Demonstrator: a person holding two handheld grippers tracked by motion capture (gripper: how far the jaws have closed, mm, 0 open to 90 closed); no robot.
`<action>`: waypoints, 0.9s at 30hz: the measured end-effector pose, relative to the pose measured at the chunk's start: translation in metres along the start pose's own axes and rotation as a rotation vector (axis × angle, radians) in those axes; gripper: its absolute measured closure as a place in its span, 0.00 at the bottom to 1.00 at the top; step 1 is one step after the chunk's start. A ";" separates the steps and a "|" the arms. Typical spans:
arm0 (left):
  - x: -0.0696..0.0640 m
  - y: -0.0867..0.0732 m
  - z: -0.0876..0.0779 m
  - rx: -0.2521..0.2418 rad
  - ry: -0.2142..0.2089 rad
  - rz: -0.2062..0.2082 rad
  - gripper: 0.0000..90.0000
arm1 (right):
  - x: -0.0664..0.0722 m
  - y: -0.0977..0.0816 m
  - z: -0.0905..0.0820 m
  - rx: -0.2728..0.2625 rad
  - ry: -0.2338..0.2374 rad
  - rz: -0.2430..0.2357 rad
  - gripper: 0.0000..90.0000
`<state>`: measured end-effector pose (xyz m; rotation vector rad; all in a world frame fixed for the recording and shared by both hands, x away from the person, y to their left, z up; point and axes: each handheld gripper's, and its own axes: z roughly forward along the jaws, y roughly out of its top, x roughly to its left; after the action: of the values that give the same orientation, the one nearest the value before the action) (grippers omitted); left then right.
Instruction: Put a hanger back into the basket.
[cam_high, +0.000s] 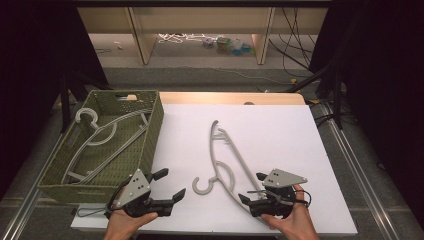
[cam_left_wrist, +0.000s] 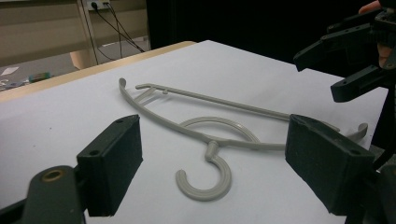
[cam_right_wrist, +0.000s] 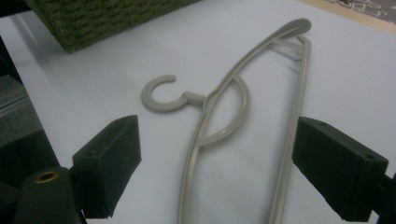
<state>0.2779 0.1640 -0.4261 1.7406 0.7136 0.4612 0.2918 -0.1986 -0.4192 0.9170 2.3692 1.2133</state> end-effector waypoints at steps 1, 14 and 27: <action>0.000 0.000 0.000 0.001 0.001 -0.001 0.21 | 0.001 0.001 0.002 0.020 0.002 -0.001 0.18; 0.001 0.000 0.000 -0.004 0.001 0.005 0.21 | -0.001 0.007 0.028 0.215 0.048 -0.059 0.21; 0.001 0.000 -0.001 0.001 -0.004 0.009 0.21 | 0.003 0.012 0.047 0.343 0.078 -0.078 0.25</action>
<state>0.2779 0.1649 -0.4263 1.7458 0.7031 0.4636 0.3201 -0.1635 -0.4370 0.8775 2.7018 0.8415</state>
